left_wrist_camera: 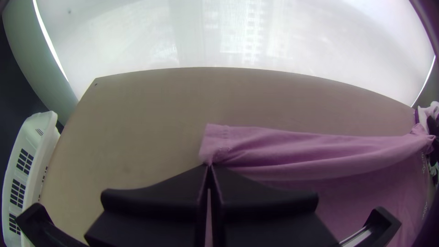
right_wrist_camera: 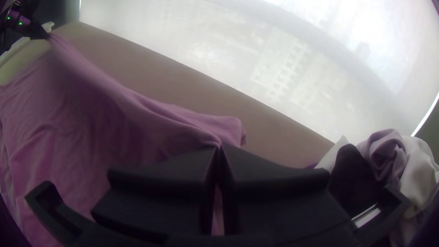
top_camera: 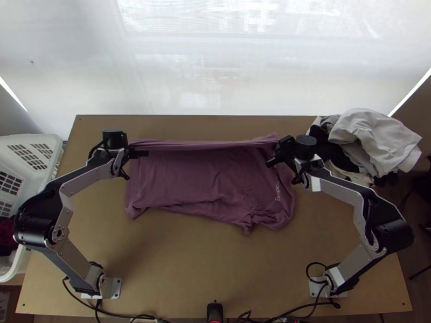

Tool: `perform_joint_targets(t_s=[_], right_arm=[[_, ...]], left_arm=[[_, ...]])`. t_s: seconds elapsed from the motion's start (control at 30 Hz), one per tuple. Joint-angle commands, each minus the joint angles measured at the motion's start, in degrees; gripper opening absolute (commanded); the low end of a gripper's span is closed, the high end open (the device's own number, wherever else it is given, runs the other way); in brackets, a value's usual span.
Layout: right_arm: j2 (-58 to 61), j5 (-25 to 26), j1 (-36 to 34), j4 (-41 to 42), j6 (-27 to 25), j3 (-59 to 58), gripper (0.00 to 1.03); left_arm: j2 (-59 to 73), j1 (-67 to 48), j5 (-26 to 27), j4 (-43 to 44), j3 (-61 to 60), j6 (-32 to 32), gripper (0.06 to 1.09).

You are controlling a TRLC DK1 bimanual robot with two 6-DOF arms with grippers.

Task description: Fold the t-shirt

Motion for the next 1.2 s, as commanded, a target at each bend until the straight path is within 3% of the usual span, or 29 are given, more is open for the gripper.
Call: perform_joint_targets(t_s=[0.0,1.17], right_arm=[[-4.0,0.2,0.3,0.0,0.7,-4.2,0.02],[-11.5,0.2,3.3,-0.1,2.2,-16.3,0.03]], left_arm=[[-3.2,0.2,0.0,0.3,-4.3,0.2,0.09],[-7.2,-1.8,0.0,2.2,-15.0,-0.5,0.09]])
